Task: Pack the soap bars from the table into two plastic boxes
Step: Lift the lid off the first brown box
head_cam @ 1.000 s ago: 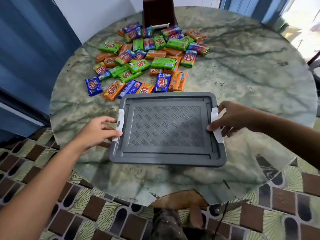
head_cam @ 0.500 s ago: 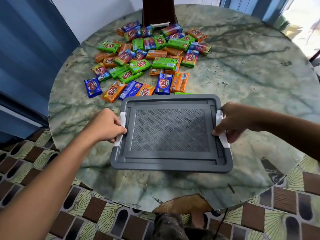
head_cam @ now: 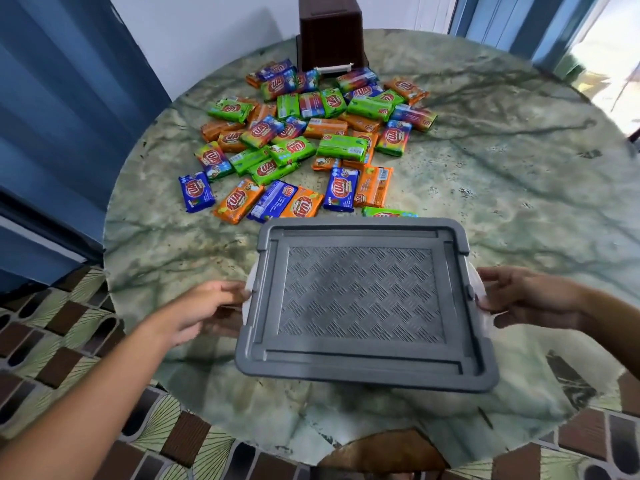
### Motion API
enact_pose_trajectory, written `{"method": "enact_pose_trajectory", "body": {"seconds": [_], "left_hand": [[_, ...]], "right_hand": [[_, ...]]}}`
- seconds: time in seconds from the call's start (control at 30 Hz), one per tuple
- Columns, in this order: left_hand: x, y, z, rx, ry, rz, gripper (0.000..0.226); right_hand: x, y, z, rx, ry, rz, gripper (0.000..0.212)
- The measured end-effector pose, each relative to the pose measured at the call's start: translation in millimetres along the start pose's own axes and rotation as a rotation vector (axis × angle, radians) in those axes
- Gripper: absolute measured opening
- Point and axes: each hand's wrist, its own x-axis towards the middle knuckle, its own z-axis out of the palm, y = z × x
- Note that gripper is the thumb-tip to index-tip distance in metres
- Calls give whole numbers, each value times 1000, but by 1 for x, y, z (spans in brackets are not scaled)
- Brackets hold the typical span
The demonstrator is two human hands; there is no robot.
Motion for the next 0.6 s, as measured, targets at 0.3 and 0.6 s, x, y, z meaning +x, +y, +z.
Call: {"method": "enact_pose_trajectory", "body": {"seconds": [0.3, 0.6], "left_hand": [[-12, 28, 3, 453, 195, 414, 10], [-13, 25, 20, 644, 221, 378, 32]], "right_hand": [[-26, -65, 40, -693, 436, -57, 14], [-13, -48, 64, -658, 568, -51, 21]]}}
